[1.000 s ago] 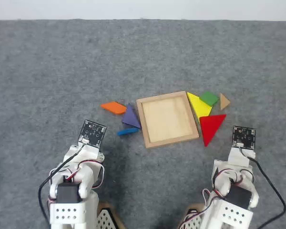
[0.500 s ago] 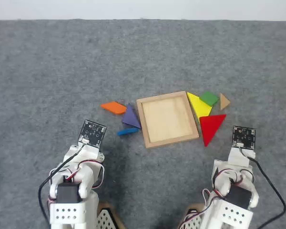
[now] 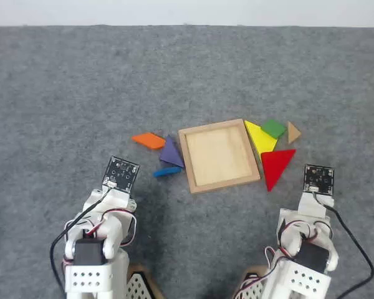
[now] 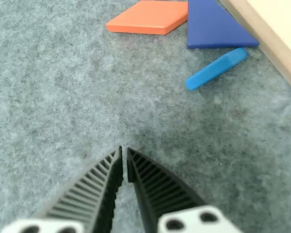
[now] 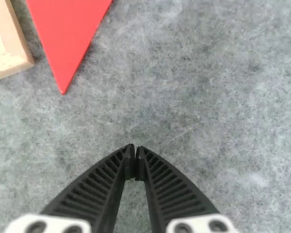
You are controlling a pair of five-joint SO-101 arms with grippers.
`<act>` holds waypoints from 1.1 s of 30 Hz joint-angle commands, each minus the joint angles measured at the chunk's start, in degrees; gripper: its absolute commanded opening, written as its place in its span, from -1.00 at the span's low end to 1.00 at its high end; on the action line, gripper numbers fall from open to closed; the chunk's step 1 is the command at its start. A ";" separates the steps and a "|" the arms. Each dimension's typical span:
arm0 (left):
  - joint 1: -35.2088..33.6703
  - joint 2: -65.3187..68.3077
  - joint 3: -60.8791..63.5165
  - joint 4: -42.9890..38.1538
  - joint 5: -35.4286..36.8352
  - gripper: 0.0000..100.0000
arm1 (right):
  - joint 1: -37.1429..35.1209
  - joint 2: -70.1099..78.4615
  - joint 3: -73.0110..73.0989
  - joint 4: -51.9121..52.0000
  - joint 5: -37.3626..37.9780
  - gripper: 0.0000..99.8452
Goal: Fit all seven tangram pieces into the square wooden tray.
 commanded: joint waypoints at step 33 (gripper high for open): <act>-0.26 -1.05 -0.48 0.35 -0.35 -0.98 | -14.37 -0.92 0.97 0.13 0.44 -0.95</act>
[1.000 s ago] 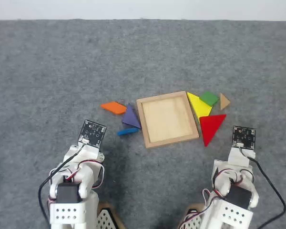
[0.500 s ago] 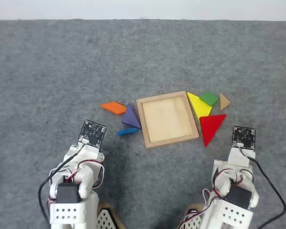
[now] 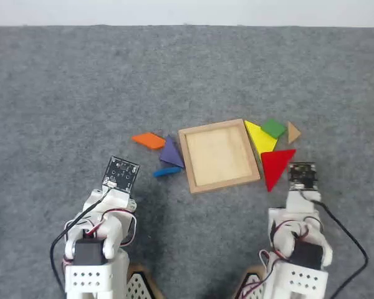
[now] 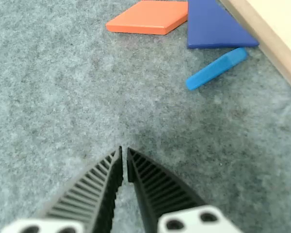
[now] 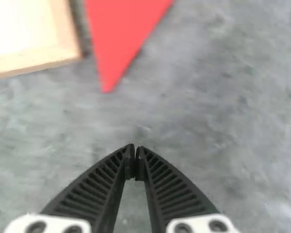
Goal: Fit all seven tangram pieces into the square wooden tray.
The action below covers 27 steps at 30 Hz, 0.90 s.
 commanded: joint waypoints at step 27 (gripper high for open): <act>-3.08 -1.05 -0.48 1.85 -20.40 -0.98 | -4.53 19.91 -27.87 -10.24 7.91 -0.85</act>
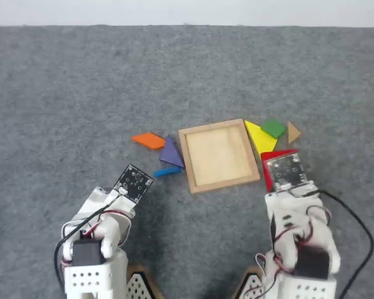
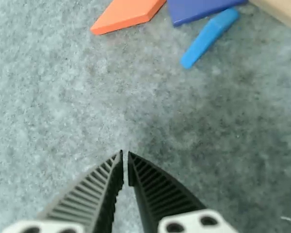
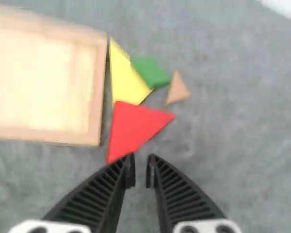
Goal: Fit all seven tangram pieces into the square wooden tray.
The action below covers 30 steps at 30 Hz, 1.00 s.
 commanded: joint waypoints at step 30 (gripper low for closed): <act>-0.53 -1.05 -0.48 0.62 -0.88 -0.98 | -6.99 88.84 -45.71 -10.59 -43.87 -0.49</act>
